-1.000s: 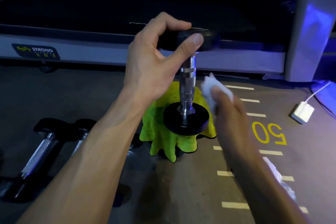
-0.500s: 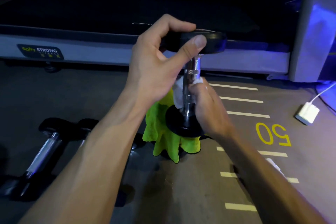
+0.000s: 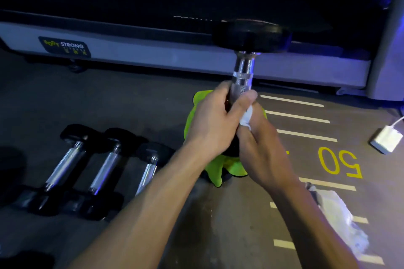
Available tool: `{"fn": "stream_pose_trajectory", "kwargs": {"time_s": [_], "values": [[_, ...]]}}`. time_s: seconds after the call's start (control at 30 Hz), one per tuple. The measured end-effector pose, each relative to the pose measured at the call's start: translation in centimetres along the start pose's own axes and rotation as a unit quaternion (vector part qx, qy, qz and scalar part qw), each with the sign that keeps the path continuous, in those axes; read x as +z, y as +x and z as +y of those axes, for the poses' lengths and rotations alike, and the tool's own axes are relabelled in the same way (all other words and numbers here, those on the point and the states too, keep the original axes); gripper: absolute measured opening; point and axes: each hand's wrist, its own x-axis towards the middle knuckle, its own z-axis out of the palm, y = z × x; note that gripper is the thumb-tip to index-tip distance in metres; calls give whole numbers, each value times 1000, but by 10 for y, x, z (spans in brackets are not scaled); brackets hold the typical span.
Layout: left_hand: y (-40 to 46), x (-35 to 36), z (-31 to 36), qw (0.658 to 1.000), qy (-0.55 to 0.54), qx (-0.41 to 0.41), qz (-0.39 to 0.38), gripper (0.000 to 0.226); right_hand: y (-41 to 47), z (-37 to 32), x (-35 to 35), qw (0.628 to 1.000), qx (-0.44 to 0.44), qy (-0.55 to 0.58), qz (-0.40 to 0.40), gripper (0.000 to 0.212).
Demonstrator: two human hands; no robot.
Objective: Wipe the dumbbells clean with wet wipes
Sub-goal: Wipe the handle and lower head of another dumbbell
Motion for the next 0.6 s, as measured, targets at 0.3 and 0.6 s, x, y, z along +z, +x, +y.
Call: {"fn": "stream_pose_trajectory", "kwargs": {"time_s": [0.3,0.6], "values": [[-23,-24,-7,981,-181,-48,40,44,-28,-20,14,975,4,200,92,25],[-116,-167,-64,992,-4,-74,105,31,-71,-46,110,973,30,225,-46,35]]}}
